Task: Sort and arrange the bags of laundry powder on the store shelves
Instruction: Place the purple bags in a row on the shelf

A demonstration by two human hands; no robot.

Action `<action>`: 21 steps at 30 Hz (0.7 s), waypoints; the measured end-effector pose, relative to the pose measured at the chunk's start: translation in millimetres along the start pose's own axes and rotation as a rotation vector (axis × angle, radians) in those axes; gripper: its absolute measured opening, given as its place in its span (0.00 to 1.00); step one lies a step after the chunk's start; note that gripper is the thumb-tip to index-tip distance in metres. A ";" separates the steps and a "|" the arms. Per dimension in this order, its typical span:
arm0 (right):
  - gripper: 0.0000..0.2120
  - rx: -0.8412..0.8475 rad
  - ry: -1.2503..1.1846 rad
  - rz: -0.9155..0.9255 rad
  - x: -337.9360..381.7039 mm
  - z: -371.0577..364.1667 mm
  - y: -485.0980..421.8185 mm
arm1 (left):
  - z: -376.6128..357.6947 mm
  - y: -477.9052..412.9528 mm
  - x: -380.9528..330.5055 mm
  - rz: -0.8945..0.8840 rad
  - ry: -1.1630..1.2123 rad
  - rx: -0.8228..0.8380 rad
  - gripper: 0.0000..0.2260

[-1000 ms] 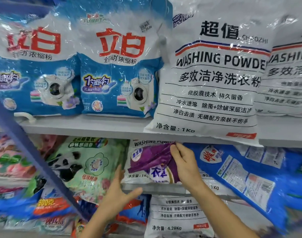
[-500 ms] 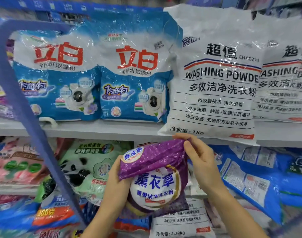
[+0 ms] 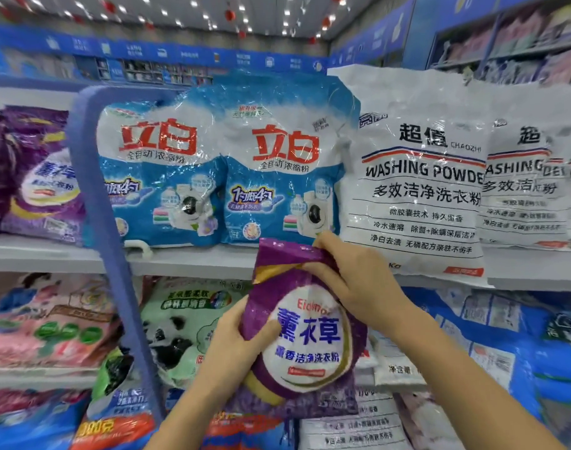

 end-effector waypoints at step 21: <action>0.19 -0.233 0.027 -0.069 -24.5 60.7 -56.2 | 21.8 -19.5 -23.9 0.019 0.089 0.250 0.33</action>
Point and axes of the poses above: each hand's wrist, its own y-axis away from the middle knuckle, its own z-axis out of the back of the hand, x = y × z, the point moved 10 cm from there along -y, towards the middle knuckle, and after that the axes turned 4 degrees about x, right-handed, at the moved point
